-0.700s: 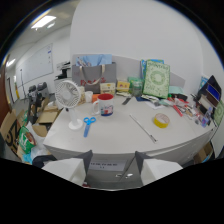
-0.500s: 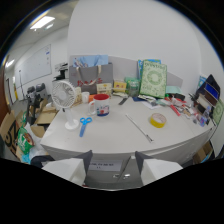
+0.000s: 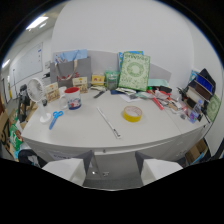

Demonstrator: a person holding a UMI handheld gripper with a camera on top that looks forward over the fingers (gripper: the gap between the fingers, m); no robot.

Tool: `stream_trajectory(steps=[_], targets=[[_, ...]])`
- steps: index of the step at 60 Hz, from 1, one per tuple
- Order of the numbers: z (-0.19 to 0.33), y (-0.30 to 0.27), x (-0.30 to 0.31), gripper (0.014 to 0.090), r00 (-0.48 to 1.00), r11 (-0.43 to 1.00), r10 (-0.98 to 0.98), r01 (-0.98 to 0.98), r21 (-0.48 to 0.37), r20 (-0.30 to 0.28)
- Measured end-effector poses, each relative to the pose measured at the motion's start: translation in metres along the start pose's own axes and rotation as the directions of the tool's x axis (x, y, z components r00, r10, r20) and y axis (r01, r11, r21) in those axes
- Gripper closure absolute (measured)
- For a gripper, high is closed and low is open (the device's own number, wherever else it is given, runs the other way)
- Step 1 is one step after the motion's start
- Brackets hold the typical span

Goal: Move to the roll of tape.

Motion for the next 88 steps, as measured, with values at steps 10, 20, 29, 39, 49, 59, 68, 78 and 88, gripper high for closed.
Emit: stream_trajectory(steps=[10, 20, 29, 39, 49, 59, 68, 78, 88], targets=[[0.027, -0.011, 0.031, 0.0206, 1.0, 1.0, -0.007, 0.007, 0.001, 0.004], [0.062, -0.022, 0.049, 0.02, 0.999, 1.0, -0.022, 0.022, -0.012, 0.033], [0.096, -0.032, 0.058, 0.0204, 0.997, 0.999, -0.026, 0.028, -0.027, 0.066], [0.132, -0.046, 0.065, 0.0204, 0.996, 0.999, -0.021, 0.023, -0.033, 0.084], [0.161, -0.06, 0.068, 0.0205, 0.995, 0.999, -0.016, 0.019, -0.035, 0.1], [0.178, -0.069, 0.072, 0.0207, 0.994, 0.999, -0.012, 0.016, -0.037, 0.105], [0.186, -0.072, 0.074, 0.0205, 0.994, 0.999, -0.015, 0.019, -0.04, 0.11], [0.189, -0.072, 0.074, 0.0204, 0.993, 0.999, -0.015, 0.02, -0.047, 0.113], [0.189, -0.07, 0.073, 0.0205, 0.993, 0.999, -0.012, 0.018, -0.047, 0.115]])
